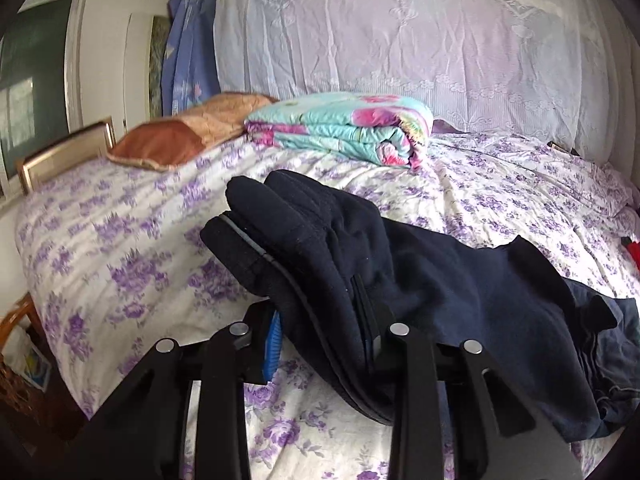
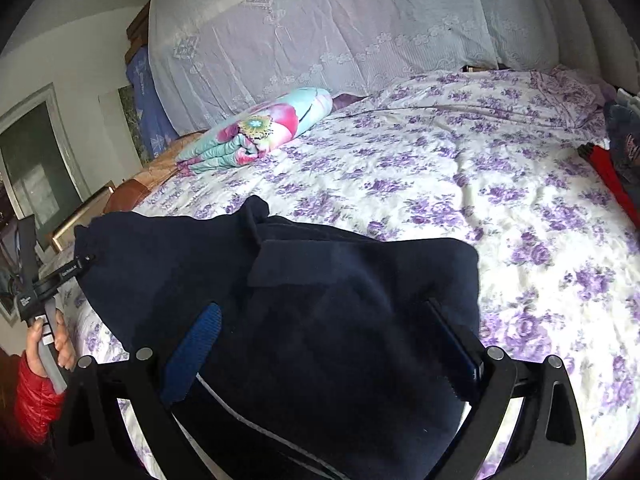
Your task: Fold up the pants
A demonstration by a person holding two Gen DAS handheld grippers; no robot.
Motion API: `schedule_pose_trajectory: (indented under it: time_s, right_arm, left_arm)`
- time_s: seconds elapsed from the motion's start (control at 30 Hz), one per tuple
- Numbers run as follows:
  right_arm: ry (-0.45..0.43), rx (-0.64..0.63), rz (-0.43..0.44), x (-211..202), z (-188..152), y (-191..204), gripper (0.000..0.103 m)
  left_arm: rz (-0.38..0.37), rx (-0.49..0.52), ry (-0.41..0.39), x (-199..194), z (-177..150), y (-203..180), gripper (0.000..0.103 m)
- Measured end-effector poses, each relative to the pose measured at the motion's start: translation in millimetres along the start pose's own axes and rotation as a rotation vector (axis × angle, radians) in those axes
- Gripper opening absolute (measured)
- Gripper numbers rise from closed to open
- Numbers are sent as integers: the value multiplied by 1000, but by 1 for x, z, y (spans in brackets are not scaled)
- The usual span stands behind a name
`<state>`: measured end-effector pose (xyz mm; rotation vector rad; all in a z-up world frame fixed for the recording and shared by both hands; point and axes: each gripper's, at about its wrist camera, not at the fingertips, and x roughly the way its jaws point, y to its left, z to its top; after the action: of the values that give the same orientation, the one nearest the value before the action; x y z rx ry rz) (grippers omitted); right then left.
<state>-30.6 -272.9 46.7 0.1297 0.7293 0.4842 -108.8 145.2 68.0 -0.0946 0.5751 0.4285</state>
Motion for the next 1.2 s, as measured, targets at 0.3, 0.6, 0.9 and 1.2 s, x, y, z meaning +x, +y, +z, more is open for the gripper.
schedule_pose_trajectory:
  time_s: [0.3,0.6,0.9,1.2]
  right_arm:
    - [154,-128,-162,24,-18,3,100]
    - [27,-87,-254,-25,-15,-37,100]
    - [118,112,-130,-9,-30,-92,100]
    - [123,117,-108,-9,-35,-88,100]
  left_arm:
    - [22,76,-71,-27,7,-29,28]
    - [26,181,-152,-57,15,-72,28]
    - [-20,261,-203,-76,17,-119,28]
    - [-66,138,-129,-64,24,-82,26]
